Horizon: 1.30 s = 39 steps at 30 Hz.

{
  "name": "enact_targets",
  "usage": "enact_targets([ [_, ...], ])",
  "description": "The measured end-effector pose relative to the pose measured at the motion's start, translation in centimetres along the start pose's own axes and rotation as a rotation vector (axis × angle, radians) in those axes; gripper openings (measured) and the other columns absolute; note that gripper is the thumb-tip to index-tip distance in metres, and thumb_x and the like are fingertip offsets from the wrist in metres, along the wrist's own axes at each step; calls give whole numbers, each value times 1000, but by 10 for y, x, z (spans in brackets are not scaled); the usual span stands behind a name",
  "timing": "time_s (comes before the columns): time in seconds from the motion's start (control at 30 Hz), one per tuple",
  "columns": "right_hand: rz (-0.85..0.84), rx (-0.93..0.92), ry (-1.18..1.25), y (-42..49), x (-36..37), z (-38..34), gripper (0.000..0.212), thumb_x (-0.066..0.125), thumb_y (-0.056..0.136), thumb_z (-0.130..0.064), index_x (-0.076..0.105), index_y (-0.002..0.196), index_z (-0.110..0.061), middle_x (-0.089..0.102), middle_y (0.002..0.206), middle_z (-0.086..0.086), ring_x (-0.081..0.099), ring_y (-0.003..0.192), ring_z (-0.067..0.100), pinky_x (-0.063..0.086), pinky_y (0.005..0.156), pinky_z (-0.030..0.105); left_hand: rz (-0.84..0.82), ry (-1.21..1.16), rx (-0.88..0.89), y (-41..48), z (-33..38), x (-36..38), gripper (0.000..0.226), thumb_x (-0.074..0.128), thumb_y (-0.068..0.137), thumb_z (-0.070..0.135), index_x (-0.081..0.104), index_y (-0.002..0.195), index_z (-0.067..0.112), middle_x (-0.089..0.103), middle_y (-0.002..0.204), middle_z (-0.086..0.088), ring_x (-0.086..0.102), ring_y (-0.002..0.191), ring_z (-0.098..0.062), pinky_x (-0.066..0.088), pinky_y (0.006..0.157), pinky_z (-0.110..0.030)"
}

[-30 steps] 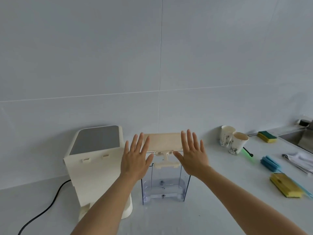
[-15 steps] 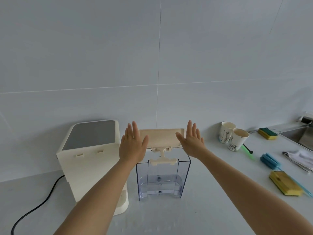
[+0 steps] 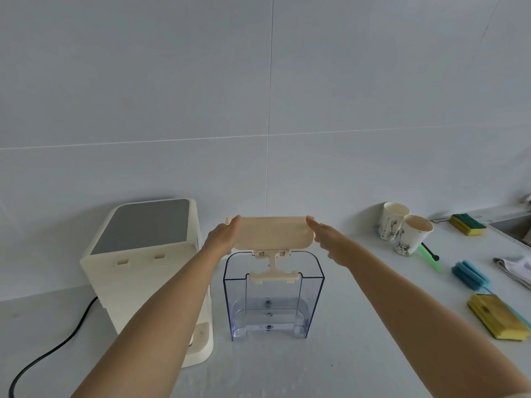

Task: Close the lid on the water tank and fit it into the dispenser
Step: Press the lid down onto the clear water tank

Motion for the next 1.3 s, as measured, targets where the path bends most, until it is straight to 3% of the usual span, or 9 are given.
enact_targets([
  [0.13,-23,64,53,9,0,5,68,27,90,-55,30,141,-11,37,146,14,29,138,30,17,114,45,26,14,-7,6,-1,5,60,26,88,50,50,118,3,53,102,-12,60,101,-33,40,86,-34],
  [0.37,-10,65,99,16,2,6,65,29,88,-57,38,135,-13,46,140,10,46,109,26,27,106,43,41,-34,-9,5,0,4,58,26,88,47,49,119,4,51,102,-10,57,86,-30,36,64,-29],
  [0.57,7,51,160,11,1,11,60,28,88,-57,44,128,-15,53,133,10,53,96,26,31,93,41,73,-164,-4,1,-5,-3,59,28,88,48,52,118,4,57,114,-14,55,105,-30,37,78,-33],
  [0.9,41,-19,214,-11,4,27,49,32,89,-54,50,114,-16,52,134,7,49,102,23,31,103,41,48,-234,60,-31,-28,-3,42,30,91,49,48,94,11,52,108,-9,45,100,-24,29,84,-30],
  [1.03,52,-57,200,-21,8,38,53,32,91,-49,45,130,-15,47,139,9,46,120,25,31,104,41,36,-241,81,-41,-40,2,57,30,92,48,52,124,6,49,138,-16,42,127,-33,31,105,-40],
  [1.1,67,-62,174,-26,11,42,53,31,93,-46,41,134,-13,45,141,16,43,128,30,32,105,40,38,-254,102,-45,-45,4,41,31,93,44,62,105,20,60,115,-6,46,117,-30,34,97,-37],
  [1.17,74,-60,143,-30,13,47,55,30,94,-44,39,136,-9,42,144,20,40,130,33,32,106,41,40,-276,110,-54,-46,7,33,31,94,40,52,76,21,52,83,-2,44,95,-25,33,79,-34],
  [1.2,72,-63,135,-32,14,49,56,29,94,-43,36,138,-9,38,147,19,38,133,33,32,107,41,32,-281,108,-56,-48,8,30,30,94,39,50,82,20,51,88,-3,43,96,-24,33,79,-35],
  [1.3,55,-69,130,-38,17,56,54,27,95,-41,29,143,-15,32,152,8,33,137,27,31,105,40,26,-269,144,-62,-57,13,44,27,96,39,45,133,22,43,144,-3,35,134,-22,26,112,-36],
])
Point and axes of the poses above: each hand's wrist, its own y-axis towards the middle knuckle, its own x-axis out of the palm, z = x × y, the point moved 2 cm from there along y, towards the middle knuckle
